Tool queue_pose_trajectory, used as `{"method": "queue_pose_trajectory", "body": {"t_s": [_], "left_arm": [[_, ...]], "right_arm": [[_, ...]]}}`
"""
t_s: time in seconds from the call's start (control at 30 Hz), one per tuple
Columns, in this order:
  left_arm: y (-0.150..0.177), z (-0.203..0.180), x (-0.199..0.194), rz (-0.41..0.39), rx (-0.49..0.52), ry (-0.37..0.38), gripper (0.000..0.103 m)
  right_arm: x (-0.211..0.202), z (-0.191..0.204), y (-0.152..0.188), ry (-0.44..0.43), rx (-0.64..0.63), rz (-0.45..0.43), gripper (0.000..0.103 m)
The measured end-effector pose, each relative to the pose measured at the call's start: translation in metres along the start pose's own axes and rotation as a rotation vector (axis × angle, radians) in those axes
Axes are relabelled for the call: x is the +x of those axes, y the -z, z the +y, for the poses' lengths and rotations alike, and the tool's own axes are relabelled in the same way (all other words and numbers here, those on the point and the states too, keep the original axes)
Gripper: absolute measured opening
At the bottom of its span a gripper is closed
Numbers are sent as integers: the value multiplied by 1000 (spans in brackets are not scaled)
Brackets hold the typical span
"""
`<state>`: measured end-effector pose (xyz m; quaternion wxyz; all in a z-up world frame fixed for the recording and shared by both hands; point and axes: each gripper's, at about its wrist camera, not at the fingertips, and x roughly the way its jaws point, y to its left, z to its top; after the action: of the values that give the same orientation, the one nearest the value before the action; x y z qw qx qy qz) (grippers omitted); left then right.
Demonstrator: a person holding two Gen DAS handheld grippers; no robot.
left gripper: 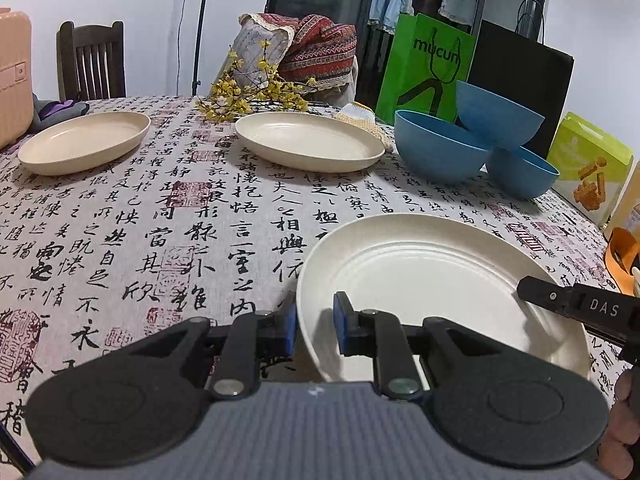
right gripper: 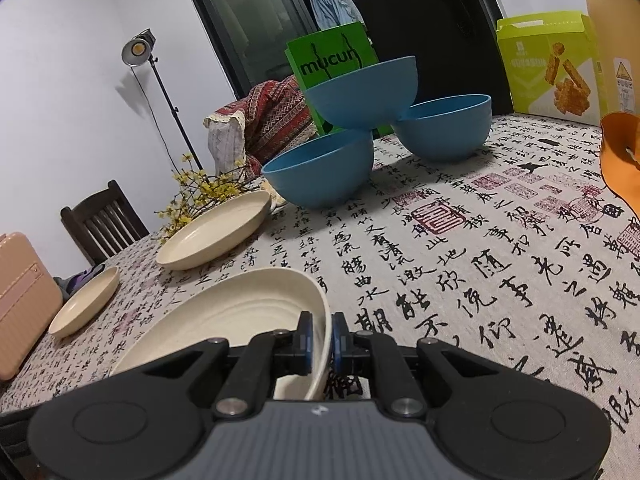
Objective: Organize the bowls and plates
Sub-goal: 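Lower the cream plate onto the table and open both grippers, then move both open grippers toward the cream plate beside the pink suitcase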
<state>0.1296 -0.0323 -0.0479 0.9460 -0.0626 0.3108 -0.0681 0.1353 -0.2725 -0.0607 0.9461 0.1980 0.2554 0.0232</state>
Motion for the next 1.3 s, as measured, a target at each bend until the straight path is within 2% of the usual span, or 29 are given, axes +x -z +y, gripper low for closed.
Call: {"method": "queue_pose_trajectory", "body": {"t_s": [0.17,0.27,0.33,0.37,0.4,0.5,0.6,0.63,0.8,1.0,1.3], "left_arm": [[2,1,-2,-8,2,-1,22],[2,1,-4,-15,-1,-1,36],[2,3,-7,-35,-8,-15,44],[2,3,-8,-45,-11,-19,46],[2,4,-9,-53,-13,-22,53],[2,5,-16,-89,-17,-29,68],[4,3,-23,-136,-7,-36,95],[4,2,-25,-156,-5,-39,101],[7,1,-32,-202,-11,-68,103],[7,4,-32,-200,-25,-79,103],[17,-6,-45,-290,33,-110,103]], "right_arm": [[1,0,0,14,-4,7,14],[-1,0,1,10,-11,-5,16],[-2,0,1,3,-12,-9,33],[-4,1,1,3,-16,-16,51],[-5,1,1,3,-21,-30,64],[-9,2,1,9,-29,-61,72],[-10,1,1,5,-22,-81,83],[-11,0,1,0,-18,-84,85],[-13,-3,0,-21,0,-96,102],[-12,2,2,-17,-24,-90,103],[-11,4,3,-39,-39,-84,103]]}}
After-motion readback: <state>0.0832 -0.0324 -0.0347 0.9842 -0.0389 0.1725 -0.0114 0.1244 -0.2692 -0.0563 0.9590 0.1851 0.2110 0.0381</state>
